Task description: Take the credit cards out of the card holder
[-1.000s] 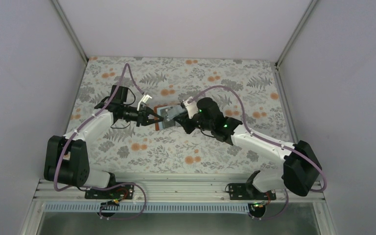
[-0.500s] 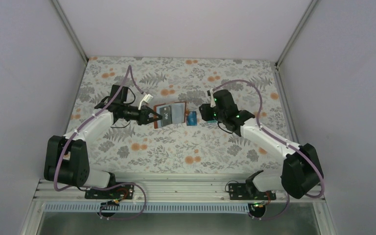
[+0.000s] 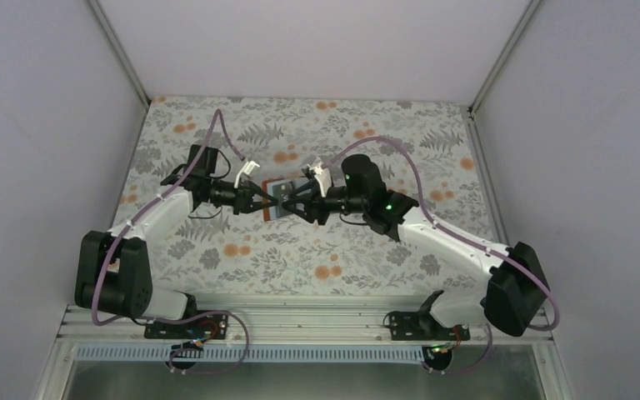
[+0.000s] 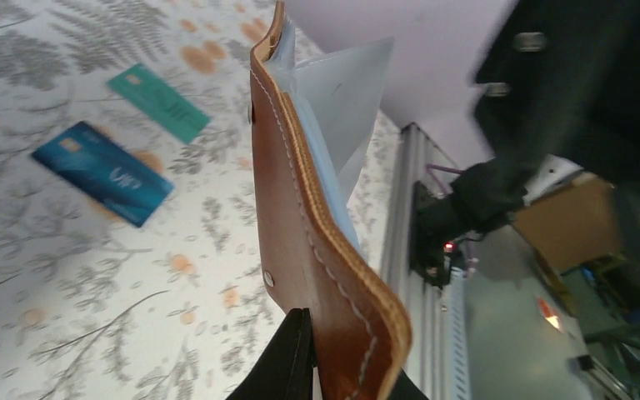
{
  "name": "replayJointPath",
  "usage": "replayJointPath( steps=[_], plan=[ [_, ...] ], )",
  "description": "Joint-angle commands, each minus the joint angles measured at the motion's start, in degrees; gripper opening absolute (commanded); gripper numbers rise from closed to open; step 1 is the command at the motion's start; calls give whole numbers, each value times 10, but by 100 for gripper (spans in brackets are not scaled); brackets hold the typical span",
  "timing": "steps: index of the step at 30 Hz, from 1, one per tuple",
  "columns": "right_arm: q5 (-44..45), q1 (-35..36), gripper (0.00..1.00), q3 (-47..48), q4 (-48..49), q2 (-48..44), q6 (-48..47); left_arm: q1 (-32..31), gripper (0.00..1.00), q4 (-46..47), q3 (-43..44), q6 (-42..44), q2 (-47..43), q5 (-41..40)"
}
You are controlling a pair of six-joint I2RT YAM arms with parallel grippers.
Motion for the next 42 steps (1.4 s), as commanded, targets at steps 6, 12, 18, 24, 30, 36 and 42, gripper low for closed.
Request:
replayJointPath(
  steps=[6, 12, 18, 24, 30, 36, 42],
  plan=[
    [-86, -75, 34, -43, 47, 10, 29, -6, 2, -77, 19, 118, -20, 163],
    [-128, -95, 29, -48, 33, 14, 12, -10, 2, -125, 33, 174, -16, 190],
    [-202, -95, 19, -37, 45, 23, 6, -13, 3, -143, 34, 201, -18, 200],
    [-230, -80, 5, -26, 60, 47, 5, -21, 2, -131, 32, 186, -14, 188],
    [-226, -73, 4, -20, 52, 37, -4, -23, 2, -115, 27, 169, -18, 174],
    [-188, -93, 4, -39, 28, 5, -8, -23, 7, -97, 23, 147, -15, 166],
    [-189, -96, 4, -41, 13, -19, -23, -23, 7, -99, 23, 149, -18, 166]
  ],
)
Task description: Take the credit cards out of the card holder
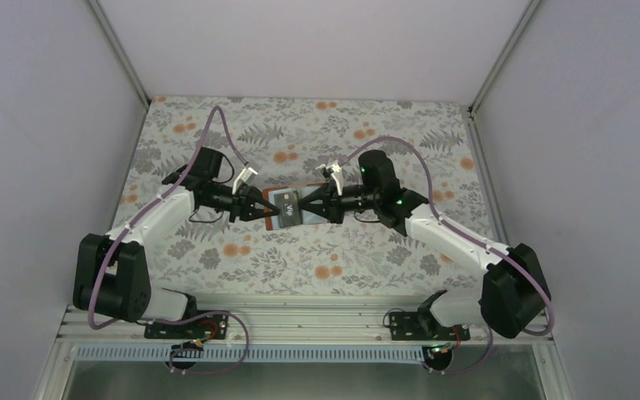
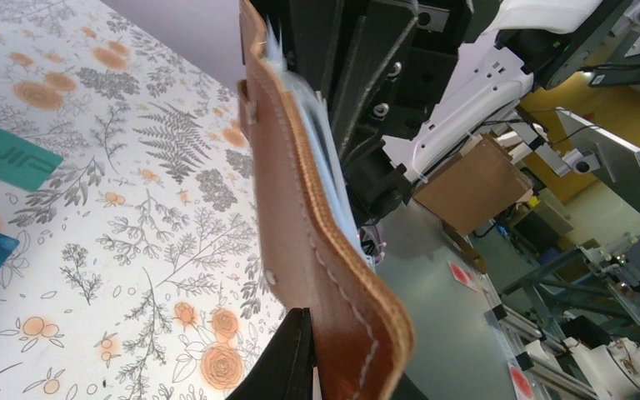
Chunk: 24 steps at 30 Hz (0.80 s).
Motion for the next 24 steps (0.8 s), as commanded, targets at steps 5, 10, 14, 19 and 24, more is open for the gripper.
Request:
replayJointPath(
  steps=[5, 10, 14, 19, 24],
  plan=[
    [-8, -5, 4, -6, -11, -47, -42, -3, 7, 17, 6, 8, -8, 19],
    [-14, -6, 4, -10, -15, -53, -50, -3, 7, 16, 6, 10, -7, 21],
    [-2, -6, 5, -5, -25, -36, -48, -4, 3, 8, 8, 23, -6, 25],
    [-14, -6, 17, -16, -9, -12, -43, -3, 2, -51, 21, 99, -5, 63],
    [-34, -5, 26, -16, 3, 1, -39, -3, 2, -79, 24, 132, -2, 77]
  ],
)
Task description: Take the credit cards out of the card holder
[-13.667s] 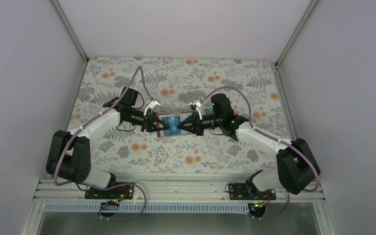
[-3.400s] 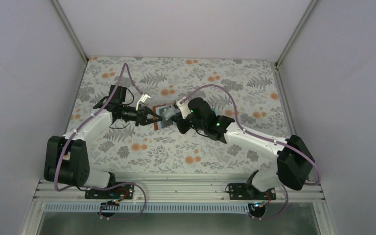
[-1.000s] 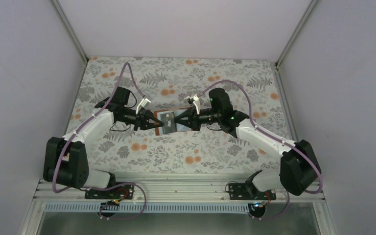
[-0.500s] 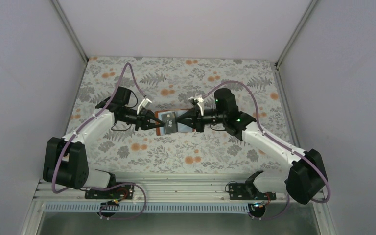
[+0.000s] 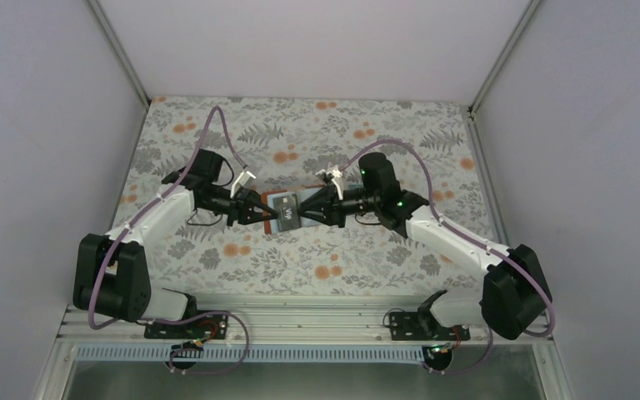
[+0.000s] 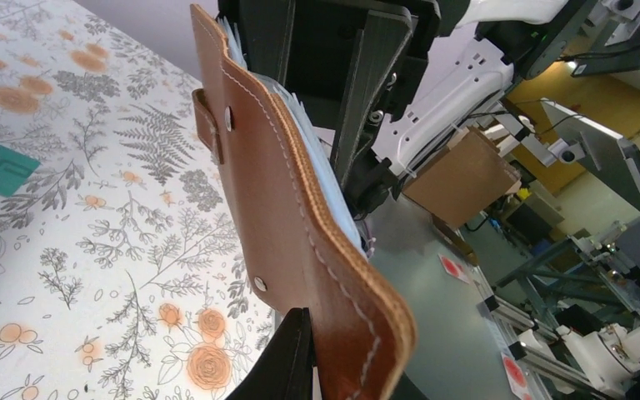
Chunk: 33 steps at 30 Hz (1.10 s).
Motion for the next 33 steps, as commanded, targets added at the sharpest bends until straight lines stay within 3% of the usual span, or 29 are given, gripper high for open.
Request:
replayJointPath(
  steps=[1, 6, 13, 16, 21, 27, 33],
  plan=[
    [-18, -2, 26, -3, 15, 16, 0, -2, 2, -24, 20, 67, 0, 61],
    [-52, 7, 28, 3, 22, 38, -4, -2, 2, -14, 18, 56, 2, 54],
    [-72, 12, 5, 3, 34, 33, -9, -3, 2, 13, 13, 24, 2, 39],
    [-64, 13, 4, -3, 26, 14, -20, -3, 5, 36, 7, -2, 1, 30],
    [-44, 11, 4, -4, 5, -4, -28, -4, 19, 64, 1, -39, 1, 11],
    [-30, 10, 4, 4, -6, -20, -33, -5, 12, 64, 0, -42, -2, 4],
    [-17, -4, 4, 3, -28, -29, -40, -5, 13, 64, 0, -40, -3, 6]
  ],
)
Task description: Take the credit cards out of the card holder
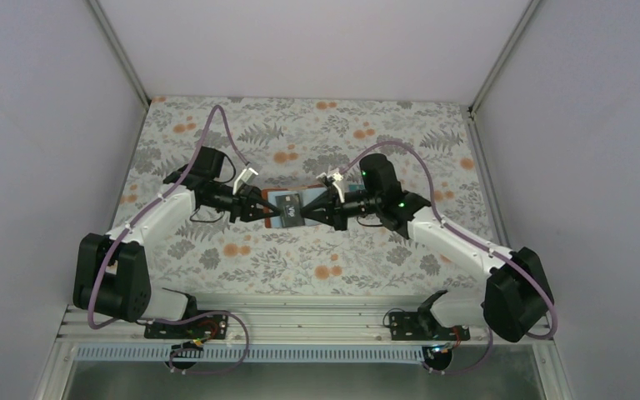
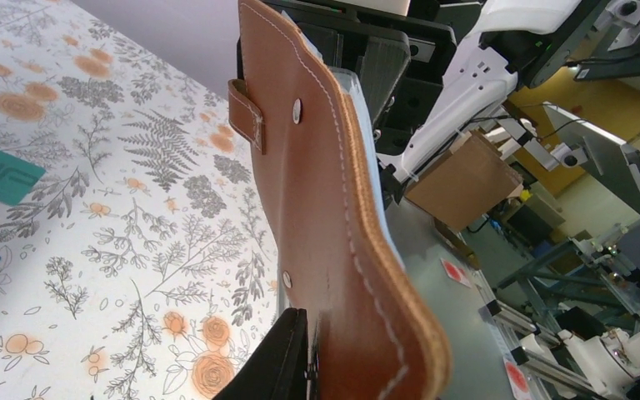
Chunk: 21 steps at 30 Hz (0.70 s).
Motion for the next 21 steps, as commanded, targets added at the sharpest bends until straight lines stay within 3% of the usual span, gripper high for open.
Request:
replayJointPath(
  steps=[1, 5, 10, 21],
  plan=[
    [0, -6, 4, 4, -9, -24, -13, -1, 14, 16, -2, 9, -4, 9],
    [0, -7, 4, 4, -4, -28, -10, -1, 19, 15, -2, 12, -3, 10],
    [-10, -7, 4, 9, 3, -23, -6, -1, 3, 14, -1, 10, -3, 7],
    [6, -37, 4, -16, -14, -54, -13, -1, 2, 7, 4, 17, -3, 4]
  ],
)
